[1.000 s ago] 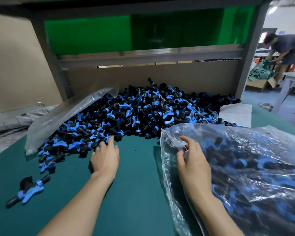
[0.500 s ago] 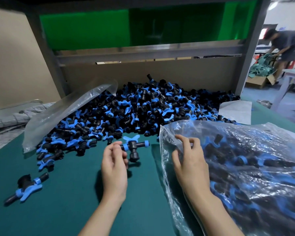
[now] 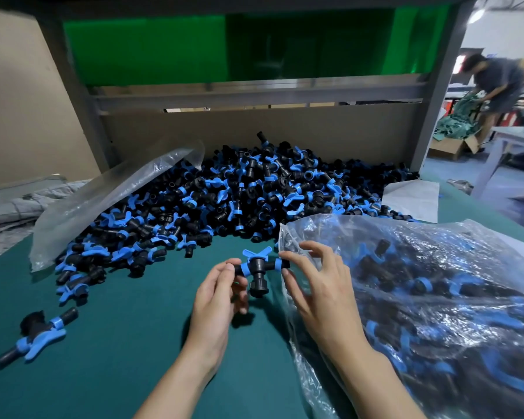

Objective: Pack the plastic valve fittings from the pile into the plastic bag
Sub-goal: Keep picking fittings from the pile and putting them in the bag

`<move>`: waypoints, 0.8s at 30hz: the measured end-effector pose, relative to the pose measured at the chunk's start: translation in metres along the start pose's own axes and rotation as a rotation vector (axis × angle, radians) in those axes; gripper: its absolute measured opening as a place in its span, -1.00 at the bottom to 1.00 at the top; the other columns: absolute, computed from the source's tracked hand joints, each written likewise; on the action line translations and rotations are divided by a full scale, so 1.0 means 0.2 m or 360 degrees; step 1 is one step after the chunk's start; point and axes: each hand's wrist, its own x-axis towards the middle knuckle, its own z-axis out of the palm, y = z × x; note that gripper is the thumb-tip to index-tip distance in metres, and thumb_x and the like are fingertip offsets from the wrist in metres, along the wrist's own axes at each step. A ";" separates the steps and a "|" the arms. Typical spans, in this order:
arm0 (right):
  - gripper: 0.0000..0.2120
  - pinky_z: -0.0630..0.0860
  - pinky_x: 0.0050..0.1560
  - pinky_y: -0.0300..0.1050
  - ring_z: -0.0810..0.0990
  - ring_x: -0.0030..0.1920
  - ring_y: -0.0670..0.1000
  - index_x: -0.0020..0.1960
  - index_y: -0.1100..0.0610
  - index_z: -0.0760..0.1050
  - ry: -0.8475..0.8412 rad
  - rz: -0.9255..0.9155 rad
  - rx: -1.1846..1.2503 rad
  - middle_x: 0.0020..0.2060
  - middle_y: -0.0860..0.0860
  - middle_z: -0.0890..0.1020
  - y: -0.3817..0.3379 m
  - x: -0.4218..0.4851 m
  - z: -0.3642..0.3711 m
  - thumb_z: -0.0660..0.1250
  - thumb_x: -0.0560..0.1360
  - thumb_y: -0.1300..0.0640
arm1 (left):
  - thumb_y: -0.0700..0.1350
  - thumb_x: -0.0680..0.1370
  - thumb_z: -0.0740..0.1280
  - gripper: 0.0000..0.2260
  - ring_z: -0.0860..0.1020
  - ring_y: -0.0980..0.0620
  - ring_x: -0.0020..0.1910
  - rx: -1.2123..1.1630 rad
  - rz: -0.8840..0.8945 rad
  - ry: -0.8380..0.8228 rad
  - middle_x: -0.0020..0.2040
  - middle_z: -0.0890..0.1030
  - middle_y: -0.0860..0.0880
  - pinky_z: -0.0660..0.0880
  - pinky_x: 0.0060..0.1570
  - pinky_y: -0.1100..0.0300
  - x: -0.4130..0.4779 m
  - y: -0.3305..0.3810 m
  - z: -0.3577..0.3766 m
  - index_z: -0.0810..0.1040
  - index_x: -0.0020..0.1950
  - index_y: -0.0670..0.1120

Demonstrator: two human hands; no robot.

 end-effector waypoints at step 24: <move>-0.65 0.44 0.16 -0.03 0.45 0.18 0.04 0.23 -0.08 0.49 -0.0131 0.0095 -0.0036 0.22 -0.03 0.43 0.00 0.00 0.00 0.01 0.67 -0.17 | 0.17 0.54 0.24 -0.63 0.42 0.09 -0.43 0.0172 -0.0032 -0.0035 -0.37 0.48 0.01 0.39 -0.45 0.23 0.00 -0.02 0.01 0.52 -0.10 -0.15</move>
